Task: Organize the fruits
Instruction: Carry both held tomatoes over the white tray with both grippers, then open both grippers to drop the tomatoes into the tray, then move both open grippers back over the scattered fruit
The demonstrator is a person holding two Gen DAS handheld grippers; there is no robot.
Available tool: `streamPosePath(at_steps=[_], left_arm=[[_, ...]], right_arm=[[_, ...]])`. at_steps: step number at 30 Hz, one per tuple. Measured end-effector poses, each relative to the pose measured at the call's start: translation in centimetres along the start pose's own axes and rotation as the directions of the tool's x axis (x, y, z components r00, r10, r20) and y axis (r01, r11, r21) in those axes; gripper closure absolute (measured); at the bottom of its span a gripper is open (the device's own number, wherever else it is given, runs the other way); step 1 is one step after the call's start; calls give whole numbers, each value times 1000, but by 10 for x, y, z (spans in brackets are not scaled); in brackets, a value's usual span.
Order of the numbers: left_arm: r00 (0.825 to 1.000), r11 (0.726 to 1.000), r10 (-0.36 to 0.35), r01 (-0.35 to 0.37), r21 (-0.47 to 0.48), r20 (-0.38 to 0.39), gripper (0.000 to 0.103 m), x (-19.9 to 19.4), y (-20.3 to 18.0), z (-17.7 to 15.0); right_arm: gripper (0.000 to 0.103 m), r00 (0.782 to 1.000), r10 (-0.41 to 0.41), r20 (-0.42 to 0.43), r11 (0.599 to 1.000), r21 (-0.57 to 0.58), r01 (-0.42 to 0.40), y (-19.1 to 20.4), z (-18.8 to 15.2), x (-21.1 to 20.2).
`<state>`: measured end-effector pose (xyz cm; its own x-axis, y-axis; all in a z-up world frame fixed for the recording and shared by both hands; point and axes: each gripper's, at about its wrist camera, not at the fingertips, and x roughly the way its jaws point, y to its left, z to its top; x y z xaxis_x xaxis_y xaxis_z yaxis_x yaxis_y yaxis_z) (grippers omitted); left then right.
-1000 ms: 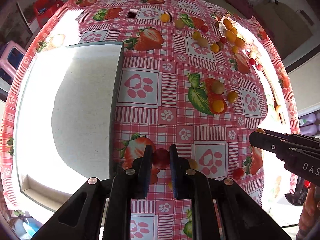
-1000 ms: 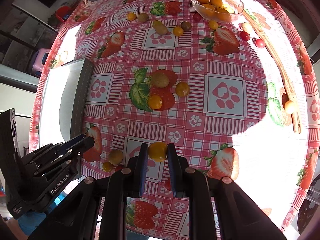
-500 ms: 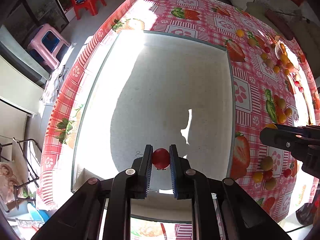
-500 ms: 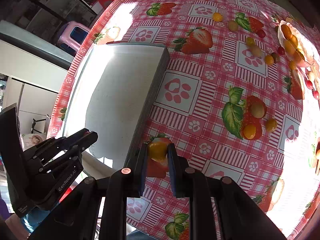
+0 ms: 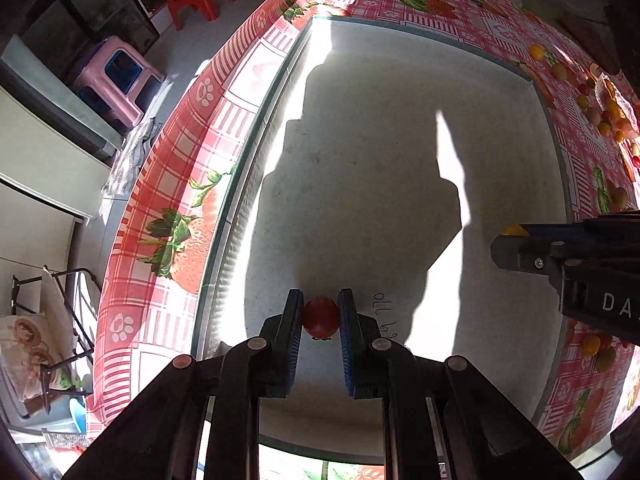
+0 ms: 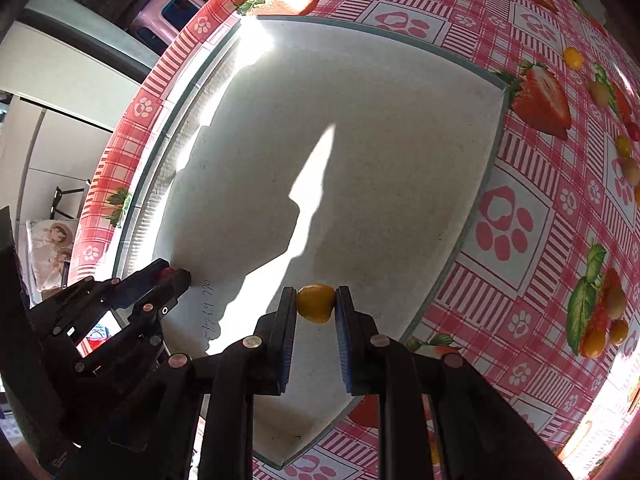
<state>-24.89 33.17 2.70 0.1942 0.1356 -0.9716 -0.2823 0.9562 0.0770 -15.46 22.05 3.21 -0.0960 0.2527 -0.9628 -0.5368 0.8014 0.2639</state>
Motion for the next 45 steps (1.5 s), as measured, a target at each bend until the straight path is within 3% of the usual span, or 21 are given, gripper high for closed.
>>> streamPosePath(at_steps=[1,3,4,5,7,12,15,18,22,28,38,42,45], left_arm=[[1000,1000,6,-6,9,0,84,0,-1,0],[1000,999,29,-29,17,6,66,-1,-4,1],[999,999,31,-32,15,11,31,-2,-4,1],[999,999,44,-44,7,32,12,-4,-3,0],[997,999,46,-47,8,60,12,-11,-4,-1],[998,998,58,-59,27,34,12,-16,-5,-3],[998,997,59,-60,46,31,12,-21,-11,-2],[997,995,58,-61,76,42,12,-32,-22,0],[998,991,32,-40,125,61,12,-45,-47,6],[996,971,-24,4,240,80,12,-62,-103,20],[989,913,-138,107,393,51,12,-75,-216,36],[987,905,-160,138,403,21,12,-67,-252,39],[987,905,-158,143,401,3,12,-57,-273,41]], right_arm=[[82,1000,-8,-8,1000,-4,8,0,0,4],[81,1000,-19,-4,1000,-14,19,2,-1,6],[81,1000,-29,-3,999,-28,29,4,-2,6],[80,999,-35,-3,999,-41,35,6,-2,6],[73,1000,-26,-10,998,-51,26,7,0,5],[33,998,-37,46,998,-43,39,14,5,-12],[23,995,-21,97,999,-29,24,14,4,-34],[23,992,-24,127,1000,-2,25,5,-3,-51],[23,989,-32,144,996,87,19,-36,-11,-66],[23,986,-80,143,968,246,43,-111,-50,-91],[23,977,-180,113,847,522,96,-237,-129,-116],[23,975,-200,94,793,601,105,-279,-157,-122],[23,972,-214,92,775,621,112,-299,-169,-126]])
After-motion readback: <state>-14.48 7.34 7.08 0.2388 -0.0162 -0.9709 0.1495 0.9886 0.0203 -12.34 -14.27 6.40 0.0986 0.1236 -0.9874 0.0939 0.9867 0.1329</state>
